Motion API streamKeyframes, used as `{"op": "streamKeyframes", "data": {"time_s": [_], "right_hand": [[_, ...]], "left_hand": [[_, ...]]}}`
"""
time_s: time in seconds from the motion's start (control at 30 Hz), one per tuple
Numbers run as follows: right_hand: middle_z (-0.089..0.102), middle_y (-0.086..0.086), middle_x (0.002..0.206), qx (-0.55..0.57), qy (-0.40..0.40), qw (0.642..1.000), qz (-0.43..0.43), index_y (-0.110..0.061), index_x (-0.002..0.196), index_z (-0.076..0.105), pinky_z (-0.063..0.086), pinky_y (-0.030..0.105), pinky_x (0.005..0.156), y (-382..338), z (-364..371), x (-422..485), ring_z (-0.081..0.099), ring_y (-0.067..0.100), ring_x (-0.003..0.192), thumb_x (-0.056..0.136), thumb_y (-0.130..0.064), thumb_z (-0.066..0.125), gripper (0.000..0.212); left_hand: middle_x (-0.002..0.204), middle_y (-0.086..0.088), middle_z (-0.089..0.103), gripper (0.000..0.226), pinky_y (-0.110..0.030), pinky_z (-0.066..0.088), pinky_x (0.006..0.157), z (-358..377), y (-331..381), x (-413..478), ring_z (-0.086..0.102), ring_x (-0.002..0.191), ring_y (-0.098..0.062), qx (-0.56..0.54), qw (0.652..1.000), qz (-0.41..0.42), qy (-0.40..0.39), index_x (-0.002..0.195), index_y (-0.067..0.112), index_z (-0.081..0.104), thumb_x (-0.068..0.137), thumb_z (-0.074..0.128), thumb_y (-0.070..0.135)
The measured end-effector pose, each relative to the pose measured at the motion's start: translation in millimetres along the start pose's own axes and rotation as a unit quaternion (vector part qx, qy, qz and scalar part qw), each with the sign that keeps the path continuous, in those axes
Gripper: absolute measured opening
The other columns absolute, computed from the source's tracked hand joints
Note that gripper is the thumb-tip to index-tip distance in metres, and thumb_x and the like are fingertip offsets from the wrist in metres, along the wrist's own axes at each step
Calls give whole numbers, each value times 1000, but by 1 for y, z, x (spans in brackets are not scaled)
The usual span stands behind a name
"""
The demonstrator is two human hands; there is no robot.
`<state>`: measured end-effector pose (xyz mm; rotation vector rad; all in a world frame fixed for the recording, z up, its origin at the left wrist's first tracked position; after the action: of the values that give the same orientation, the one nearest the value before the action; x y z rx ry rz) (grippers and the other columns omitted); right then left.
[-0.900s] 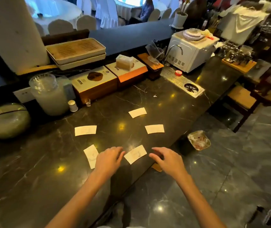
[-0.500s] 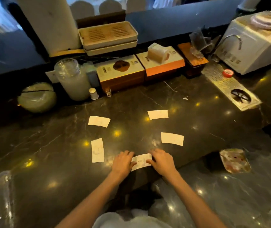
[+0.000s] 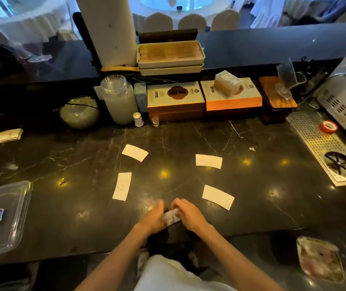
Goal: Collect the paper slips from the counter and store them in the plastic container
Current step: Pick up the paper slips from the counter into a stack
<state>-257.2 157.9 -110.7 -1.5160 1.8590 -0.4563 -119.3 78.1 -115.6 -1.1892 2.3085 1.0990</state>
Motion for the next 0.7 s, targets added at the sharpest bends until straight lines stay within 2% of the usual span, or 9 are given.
{"op": "streamKeyframes", "data": {"time_s": [0.1, 0.17, 0.2, 0.3, 0.33, 0.4, 0.5, 0.6, 0.7], "right_hand": [[62, 5, 110, -3, -39, 996, -85, -19, 107, 62, 49, 35, 88, -8, -29, 0, 59, 22, 102, 93, -6, 51, 22], [63, 3, 112, 19, -11, 996, -90, -18, 108, 65, 49, 29, 92, -10, -49, 1, 60, 17, 105, 95, -8, 51, 22], [65, 3, 114, 47, 32, 996, -75, -16, 110, 67, 48, 27, 95, -7, -60, 1, 60, 15, 108, 96, -7, 51, 23], [65, 5, 119, 86, 203, 973, 63, -10, 117, 68, 49, 30, 99, 30, -94, -5, 60, 17, 114, 96, -6, 55, 24], [63, 6, 121, 57, 223, 964, 130, -11, 118, 66, 50, 32, 98, 48, -102, -8, 59, 20, 115, 96, -10, 57, 24], [57, 7, 128, -24, 184, 949, 254, -15, 124, 61, 49, 35, 99, 82, -106, -20, 53, 24, 122, 95, -22, 61, 30], [48, 8, 135, -45, 125, 940, 313, -18, 130, 54, 45, 37, 101, 109, -92, -34, 44, 27, 128, 90, -31, 69, 45], [43, 9, 135, 7, 149, 933, 326, -19, 123, 53, 42, 38, 103, 116, -81, -35, 41, 28, 129, 88, -27, 72, 40], [51, 9, 126, 84, 190, 928, 309, -17, 115, 52, 46, 39, 100, 112, -79, -26, 48, 30, 123, 89, -17, 70, 32]], "left_hand": [[110, -13, 63, 27, -35, 52, 84, -2, 28, -10, 62, 97, -21, -202, 975, 28, -89, 120, 8, 55, 94, 57, 16], [102, -16, 65, 24, -30, 54, 73, -1, 46, -12, 63, 84, -21, -359, 929, 2, -87, 118, 1, 57, 100, 48, 13], [96, -16, 65, 23, -29, 55, 67, -1, 52, -13, 63, 77, -21, -438, 895, -23, -79, 119, -1, 55, 100, 47, 10], [87, -16, 63, 26, -30, 56, 57, -5, 61, -10, 62, 65, -21, -611, 786, -65, -67, 123, 1, 53, 99, 48, 11], [89, -17, 63, 29, -31, 55, 58, -7, 60, -9, 62, 66, -22, -645, 758, -66, -69, 125, 5, 53, 100, 50, 18], [92, -17, 64, 35, -32, 53, 62, -14, 55, -8, 62, 70, -23, -687, 720, -59, -82, 126, 17, 53, 99, 49, 39], [90, -17, 65, 54, -32, 52, 63, -23, 44, -2, 62, 71, -24, -709, 694, -41, -114, 131, 18, 50, 95, 42, 57], [90, -17, 66, 69, -32, 52, 64, -27, 35, 3, 62, 71, -24, -713, 689, -51, -122, 135, 12, 47, 89, 43, 64], [89, -17, 66, 74, -31, 53, 63, -29, 22, 5, 62, 71, -24, -711, 690, -70, -113, 136, 9, 44, 90, 40, 65]]}}
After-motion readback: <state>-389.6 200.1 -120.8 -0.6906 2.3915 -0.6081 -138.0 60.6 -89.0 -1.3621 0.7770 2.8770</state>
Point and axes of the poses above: each hand's wrist, its own x-axis towards the middle knuckle, its own z-axis out of the palm, y = z × x, the point moved 2 cm from there along x, towards the middle knuckle
